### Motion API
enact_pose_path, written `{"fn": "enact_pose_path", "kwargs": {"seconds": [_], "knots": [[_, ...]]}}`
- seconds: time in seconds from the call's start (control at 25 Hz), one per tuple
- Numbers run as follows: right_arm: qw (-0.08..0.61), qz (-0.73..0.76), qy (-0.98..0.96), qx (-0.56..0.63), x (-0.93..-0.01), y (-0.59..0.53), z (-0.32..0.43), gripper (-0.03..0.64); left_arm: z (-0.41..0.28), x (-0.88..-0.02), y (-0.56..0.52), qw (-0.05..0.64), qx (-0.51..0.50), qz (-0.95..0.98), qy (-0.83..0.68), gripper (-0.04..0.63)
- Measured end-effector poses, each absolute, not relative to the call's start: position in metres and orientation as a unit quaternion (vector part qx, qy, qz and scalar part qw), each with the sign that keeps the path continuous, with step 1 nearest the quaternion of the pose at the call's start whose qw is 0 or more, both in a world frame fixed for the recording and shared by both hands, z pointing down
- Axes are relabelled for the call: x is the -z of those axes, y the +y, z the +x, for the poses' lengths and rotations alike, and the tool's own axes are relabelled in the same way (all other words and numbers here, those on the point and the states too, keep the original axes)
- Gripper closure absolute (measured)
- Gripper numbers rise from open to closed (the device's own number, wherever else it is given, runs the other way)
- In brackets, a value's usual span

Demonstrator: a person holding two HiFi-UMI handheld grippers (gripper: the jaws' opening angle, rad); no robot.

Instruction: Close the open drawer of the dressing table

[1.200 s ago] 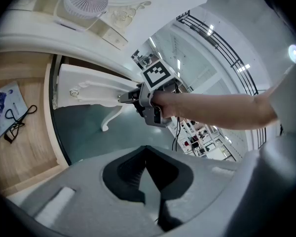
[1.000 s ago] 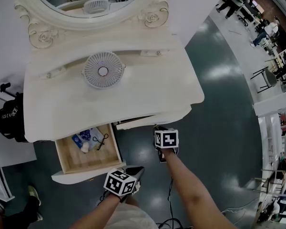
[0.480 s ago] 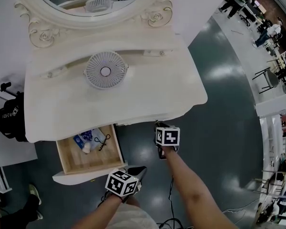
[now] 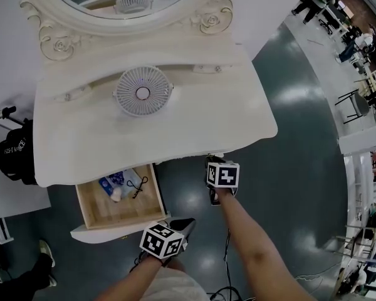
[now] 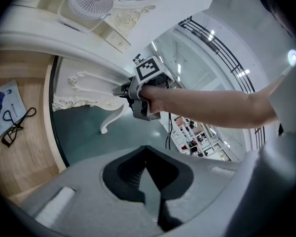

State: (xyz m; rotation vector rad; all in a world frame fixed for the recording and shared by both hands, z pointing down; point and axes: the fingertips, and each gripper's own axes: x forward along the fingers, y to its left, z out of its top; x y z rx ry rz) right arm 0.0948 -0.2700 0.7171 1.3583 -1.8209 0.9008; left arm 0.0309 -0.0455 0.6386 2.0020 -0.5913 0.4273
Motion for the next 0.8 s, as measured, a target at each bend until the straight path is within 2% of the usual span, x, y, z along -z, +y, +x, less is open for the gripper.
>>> {"fn": "enact_pose_path", "kwargs": {"seconds": [0.68,0.8], "knots": [[0.356,0.507,-0.706,-0.342,-0.7172,-0.2744,0.0907,0.509,0.0332,-0.6363,-0.0473,0.489,-0.167,0.822,-0.24,0.586],[0.359,0.492,-0.717,-0.34,-0.7169,-0.2722,0.0848,0.456,0.0322,-0.6357,-0.0466,0.489,-0.167,0.821,-0.242,0.586]]}}
